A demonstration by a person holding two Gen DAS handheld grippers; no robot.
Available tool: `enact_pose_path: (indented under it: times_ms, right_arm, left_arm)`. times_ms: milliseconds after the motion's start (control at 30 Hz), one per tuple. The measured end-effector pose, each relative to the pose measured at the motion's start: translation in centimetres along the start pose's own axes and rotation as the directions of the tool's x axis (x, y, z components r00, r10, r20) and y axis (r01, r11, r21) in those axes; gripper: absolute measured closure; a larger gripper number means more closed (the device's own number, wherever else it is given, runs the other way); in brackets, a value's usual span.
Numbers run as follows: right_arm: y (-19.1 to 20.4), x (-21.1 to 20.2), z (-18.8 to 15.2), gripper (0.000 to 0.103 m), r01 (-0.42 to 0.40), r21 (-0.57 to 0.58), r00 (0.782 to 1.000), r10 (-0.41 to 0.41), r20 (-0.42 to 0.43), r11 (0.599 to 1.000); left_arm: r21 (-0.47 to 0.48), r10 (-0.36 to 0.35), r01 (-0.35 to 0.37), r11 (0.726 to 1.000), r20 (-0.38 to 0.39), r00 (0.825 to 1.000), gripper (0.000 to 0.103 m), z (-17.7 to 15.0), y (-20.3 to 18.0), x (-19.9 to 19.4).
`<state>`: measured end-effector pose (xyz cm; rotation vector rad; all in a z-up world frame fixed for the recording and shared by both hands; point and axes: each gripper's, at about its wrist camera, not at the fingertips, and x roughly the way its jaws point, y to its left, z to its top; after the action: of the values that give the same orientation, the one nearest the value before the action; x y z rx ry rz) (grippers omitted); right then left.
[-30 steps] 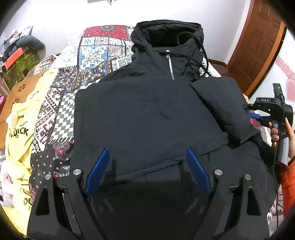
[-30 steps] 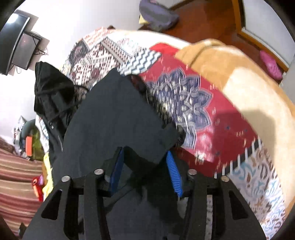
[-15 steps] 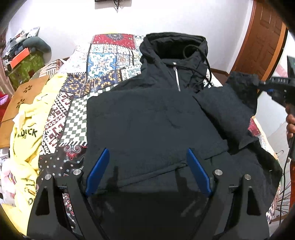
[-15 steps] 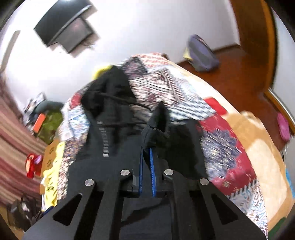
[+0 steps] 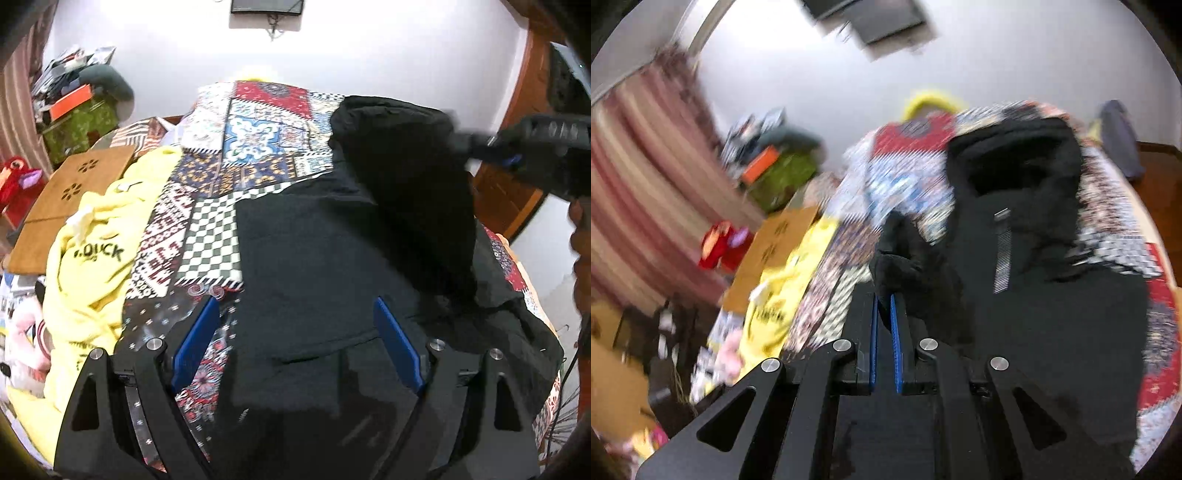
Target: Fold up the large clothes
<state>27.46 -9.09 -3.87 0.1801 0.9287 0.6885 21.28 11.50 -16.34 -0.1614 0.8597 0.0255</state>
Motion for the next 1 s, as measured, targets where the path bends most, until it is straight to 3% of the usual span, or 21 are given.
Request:
enact_pose_path:
  times_ms: [100,267,333,467,567,667,833,933,1000]
  right_arm:
    - [2.7,4.0,-2.1,0.092,-0.009,-0.083,0.991,-0.002,-0.132,0.997]
    - [3.1,5.9,-4.4,0.09,-0.038,-0.087,0.97,0.015,-0.243,0.995]
    - [2.0,5.2,-4.5,0.088,-0.014,-0.073,0.971,-0.004,-0.241,0.997]
    - [-0.8,2.5,-4.3,0.066,0.07,-0.049,0.977,-0.079,-0.2,0.996]
    - [-3.2,0.2,-4.3,0.061,0.162,-0.037,0.975,-0.166,-0.148,0.986]
    - [-6.5,-1.9,-4.7,0.06,0.27,-0.033,0.954,-0.272,-0.124,0.962]
    - [-11.2,-4.6,-5.8,0.059,0.408,-0.008,0.906,-0.406,-0.122,0.913]
    - [-13.9,-5.9,-6.9,0.059,0.427,0.035,0.898,-0.419,-0.137,0.904]
    - [-15.4,-6.4,-7.7,0.059,0.438,0.064,0.893,-0.425,-0.151,0.897]
  left_arm:
    - [-0.016,0.012,-0.012,1.0,-0.01,1.0,0.018,-0.6,1.1,-0.2]
    - [-0.063,-0.017,0.014,0.998,-0.049,0.999,0.018,-1.6,2.4,0.2]
    - [-0.08,-0.042,0.037,0.996,-0.064,0.997,0.018,-1.8,2.3,0.6]
    - [-0.095,-0.105,0.096,0.991,-0.092,0.99,0.018,-1.9,1.0,1.7]
    - [-0.121,-0.187,0.172,0.978,-0.119,0.975,0.018,-1.5,-0.3,2.7]
    - [-0.134,-0.223,0.205,0.97,-0.134,0.966,0.018,-0.9,-1.7,3.8]
    - [-0.139,-0.211,0.191,0.972,-0.156,0.965,0.022,-0.3,-3.1,5.7]
    - [-0.201,-0.259,0.222,0.954,-0.181,0.949,0.023,-0.2,-3.0,7.2]
    - [-0.282,-0.319,0.259,0.924,-0.193,0.928,0.024,-0.3,-2.5,8.4]
